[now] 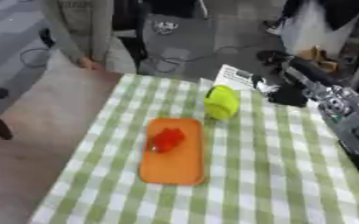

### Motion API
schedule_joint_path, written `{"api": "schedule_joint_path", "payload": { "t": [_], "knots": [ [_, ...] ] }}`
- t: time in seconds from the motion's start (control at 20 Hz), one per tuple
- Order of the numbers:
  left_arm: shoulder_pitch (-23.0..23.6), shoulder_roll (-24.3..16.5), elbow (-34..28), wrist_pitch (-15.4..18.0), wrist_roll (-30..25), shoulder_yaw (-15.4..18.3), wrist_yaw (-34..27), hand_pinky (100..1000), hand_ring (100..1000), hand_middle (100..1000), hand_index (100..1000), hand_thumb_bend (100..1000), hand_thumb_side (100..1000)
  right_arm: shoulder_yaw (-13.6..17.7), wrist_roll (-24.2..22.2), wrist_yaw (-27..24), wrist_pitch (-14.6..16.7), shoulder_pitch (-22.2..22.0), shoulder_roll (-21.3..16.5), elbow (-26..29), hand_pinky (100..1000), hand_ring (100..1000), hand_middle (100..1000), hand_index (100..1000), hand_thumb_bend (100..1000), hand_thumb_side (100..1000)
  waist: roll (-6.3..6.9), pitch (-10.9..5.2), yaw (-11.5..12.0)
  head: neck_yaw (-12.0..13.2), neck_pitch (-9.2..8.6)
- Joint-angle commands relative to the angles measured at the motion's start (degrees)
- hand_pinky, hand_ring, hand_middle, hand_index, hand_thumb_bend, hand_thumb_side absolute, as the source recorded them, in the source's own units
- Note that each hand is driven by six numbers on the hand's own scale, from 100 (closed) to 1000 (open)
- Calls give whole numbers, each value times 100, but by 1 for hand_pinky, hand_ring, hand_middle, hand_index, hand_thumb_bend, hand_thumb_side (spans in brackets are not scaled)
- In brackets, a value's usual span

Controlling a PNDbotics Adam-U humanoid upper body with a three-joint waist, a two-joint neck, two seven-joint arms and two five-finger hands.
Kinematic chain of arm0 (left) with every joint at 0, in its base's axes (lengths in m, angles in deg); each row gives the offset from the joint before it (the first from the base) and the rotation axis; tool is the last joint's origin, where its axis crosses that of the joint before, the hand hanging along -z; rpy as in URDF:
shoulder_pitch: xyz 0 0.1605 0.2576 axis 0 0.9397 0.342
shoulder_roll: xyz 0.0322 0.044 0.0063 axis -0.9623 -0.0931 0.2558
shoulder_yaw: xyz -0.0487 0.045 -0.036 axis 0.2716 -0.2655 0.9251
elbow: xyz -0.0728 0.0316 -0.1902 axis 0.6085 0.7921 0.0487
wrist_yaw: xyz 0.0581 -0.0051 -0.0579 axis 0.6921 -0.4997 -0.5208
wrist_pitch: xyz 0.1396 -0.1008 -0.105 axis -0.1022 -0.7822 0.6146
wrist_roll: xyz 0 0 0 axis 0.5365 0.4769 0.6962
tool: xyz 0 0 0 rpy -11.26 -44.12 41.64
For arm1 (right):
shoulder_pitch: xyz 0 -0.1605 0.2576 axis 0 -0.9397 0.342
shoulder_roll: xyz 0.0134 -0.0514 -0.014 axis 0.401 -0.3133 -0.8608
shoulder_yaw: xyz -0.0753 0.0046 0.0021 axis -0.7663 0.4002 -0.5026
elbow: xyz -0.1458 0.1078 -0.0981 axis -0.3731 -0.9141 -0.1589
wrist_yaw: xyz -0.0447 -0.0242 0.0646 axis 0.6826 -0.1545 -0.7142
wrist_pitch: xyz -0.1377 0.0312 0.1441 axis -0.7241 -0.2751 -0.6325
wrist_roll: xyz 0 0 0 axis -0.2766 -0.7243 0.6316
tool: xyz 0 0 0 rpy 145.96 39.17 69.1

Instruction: Pick up objects on the table and place them in the box.

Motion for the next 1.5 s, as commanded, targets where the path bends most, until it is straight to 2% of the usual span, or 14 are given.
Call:
{"api": "schedule_joint_path", "payload": {
  "t": [0.05,0.3,0.35,0.5,0.7,1.05,1.5],
  "knots": [
    [-80,-41,-117,12,-27,-20,-27,332,704,810,786,100,934,94,-207,461,87,222,-29,-242,882,941,962,965,342,656,-80,8,40,-66,-103],
    [-101,-30,-117,19,-56,-47,-58,331,704,811,786,100,935,188,-164,893,104,386,43,-492,881,941,961,966,346,646,-131,26,159,-120,-160],
    [-107,-31,-117,21,-58,-47,-61,330,704,811,786,100,936,216,-100,983,64,411,40,-521,863,931,950,963,364,621,-143,38,191,-135,-180],
    [-129,-30,-117,24,-62,-51,-77,329,704,811,786,100,937,275,252,1364,-131,469,67,-597,854,925,948,961,370,611,-172,74,279,-180,-234],
    [-151,-27,-117,29,-64,-51,-91,328,704,811,787,100,939,298,566,1625,-246,498,78,-658,842,924,948,965,387,605,-195,120,341,-224,-300],
    [-164,-23,-117,39,-70,-50,-89,325,704,812,788,100,941,275,726,1732,-269,498,128,-665,831,920,948,964,381,617,-224,179,371,-266,-337],
    [-179,-12,-117,44,-85,-51,-95,324,705,812,788,100,942,130,389,1592,62,517,249,-513,829,915,950,966,368,634,-230,213,411,-271,-360]
  ]
}}
